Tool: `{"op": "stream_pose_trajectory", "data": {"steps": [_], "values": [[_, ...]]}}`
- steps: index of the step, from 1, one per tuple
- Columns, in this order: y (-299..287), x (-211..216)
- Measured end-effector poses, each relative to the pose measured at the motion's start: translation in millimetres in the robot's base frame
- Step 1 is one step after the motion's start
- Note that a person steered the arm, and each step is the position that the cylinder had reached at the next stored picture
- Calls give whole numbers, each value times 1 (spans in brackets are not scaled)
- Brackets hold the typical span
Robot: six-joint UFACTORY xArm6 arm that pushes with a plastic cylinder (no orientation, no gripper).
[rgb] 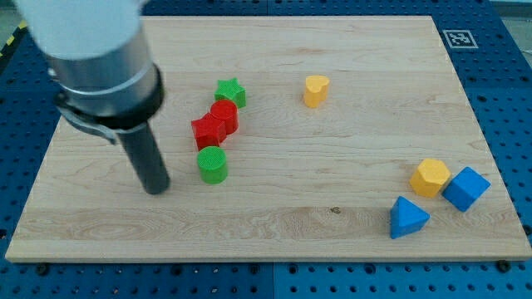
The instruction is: Push the green star left a bit
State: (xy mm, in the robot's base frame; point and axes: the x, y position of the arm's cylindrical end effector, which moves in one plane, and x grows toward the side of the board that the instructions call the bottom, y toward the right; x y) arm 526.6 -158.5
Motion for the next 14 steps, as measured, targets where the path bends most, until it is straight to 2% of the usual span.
{"op": "stream_pose_trajectory", "data": {"steps": [2, 4, 5, 6, 7, 8, 11, 14], "values": [[-8, -70], [-23, -175], [23, -207], [103, -211], [154, -187], [155, -160], [155, -136], [135, -135]]}}
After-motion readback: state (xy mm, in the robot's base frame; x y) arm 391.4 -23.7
